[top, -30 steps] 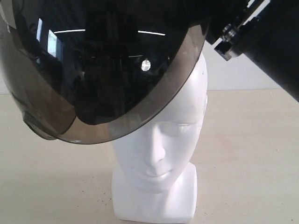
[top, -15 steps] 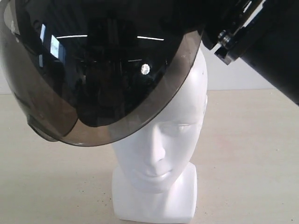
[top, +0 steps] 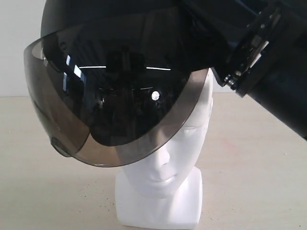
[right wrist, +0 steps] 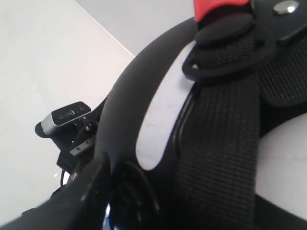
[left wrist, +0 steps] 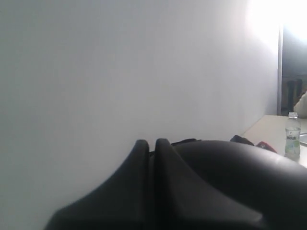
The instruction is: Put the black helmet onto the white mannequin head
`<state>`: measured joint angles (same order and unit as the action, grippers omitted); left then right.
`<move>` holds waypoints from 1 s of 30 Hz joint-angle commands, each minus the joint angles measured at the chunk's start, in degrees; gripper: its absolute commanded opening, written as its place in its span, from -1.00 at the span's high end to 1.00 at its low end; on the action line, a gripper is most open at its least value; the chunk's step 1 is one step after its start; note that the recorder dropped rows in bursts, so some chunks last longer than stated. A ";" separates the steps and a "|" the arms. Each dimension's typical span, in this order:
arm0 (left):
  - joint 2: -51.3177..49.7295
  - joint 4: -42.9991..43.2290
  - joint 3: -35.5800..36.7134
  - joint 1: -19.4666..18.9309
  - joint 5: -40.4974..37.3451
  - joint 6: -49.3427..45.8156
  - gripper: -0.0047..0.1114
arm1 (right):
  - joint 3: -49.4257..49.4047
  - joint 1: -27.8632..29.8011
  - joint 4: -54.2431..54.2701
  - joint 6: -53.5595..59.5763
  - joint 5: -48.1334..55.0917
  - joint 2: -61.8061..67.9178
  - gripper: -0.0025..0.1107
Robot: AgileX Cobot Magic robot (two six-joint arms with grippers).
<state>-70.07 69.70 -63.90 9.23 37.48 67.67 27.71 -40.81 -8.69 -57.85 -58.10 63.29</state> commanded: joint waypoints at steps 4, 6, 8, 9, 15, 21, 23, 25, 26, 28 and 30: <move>-2.88 2.29 -0.34 0.30 4.74 1.67 0.84 | -0.89 0.85 5.75 4.85 -1.58 -0.84 0.96; -3.64 2.79 -0.34 0.30 5.75 1.80 0.84 | -2.05 0.85 6.47 4.97 -2.15 -0.91 0.96; -4.33 4.01 -0.34 0.30 6.67 1.80 0.84 | -3.54 0.85 7.38 5.57 -3.95 -0.91 0.96; -4.60 4.69 -0.34 0.30 7.35 1.80 0.84 | -4.04 0.85 7.54 5.70 -4.71 -0.91 0.96; -6.80 5.24 -0.34 0.30 10.77 1.80 0.84 | -5.92 0.85 8.13 5.70 -5.95 -0.91 0.96; -8.80 6.67 -0.34 0.65 12.24 1.80 0.84 | -5.85 0.85 8.13 5.93 -5.81 -0.91 0.96; -9.05 8.02 -0.34 0.78 12.24 1.80 0.84 | -5.85 0.85 8.13 6.04 -5.52 -0.91 0.96; -9.29 8.13 -0.34 0.78 12.36 1.80 0.84 | -5.85 0.85 8.13 6.41 -4.93 -0.91 0.96; -9.29 8.13 -0.34 0.78 12.48 1.80 0.84 | -5.85 0.85 8.13 6.50 -4.93 -0.91 0.96; -9.29 8.13 -0.34 0.78 12.68 1.80 0.84 | -5.85 0.85 8.13 6.58 -4.93 -0.91 0.96; -9.29 8.28 -0.34 0.78 12.91 1.80 0.84 | -5.85 0.85 8.13 6.86 -5.17 -0.91 0.96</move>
<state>-78.34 72.81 -64.89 9.23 49.80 68.90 21.82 -40.81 -2.94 -55.73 -60.72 63.29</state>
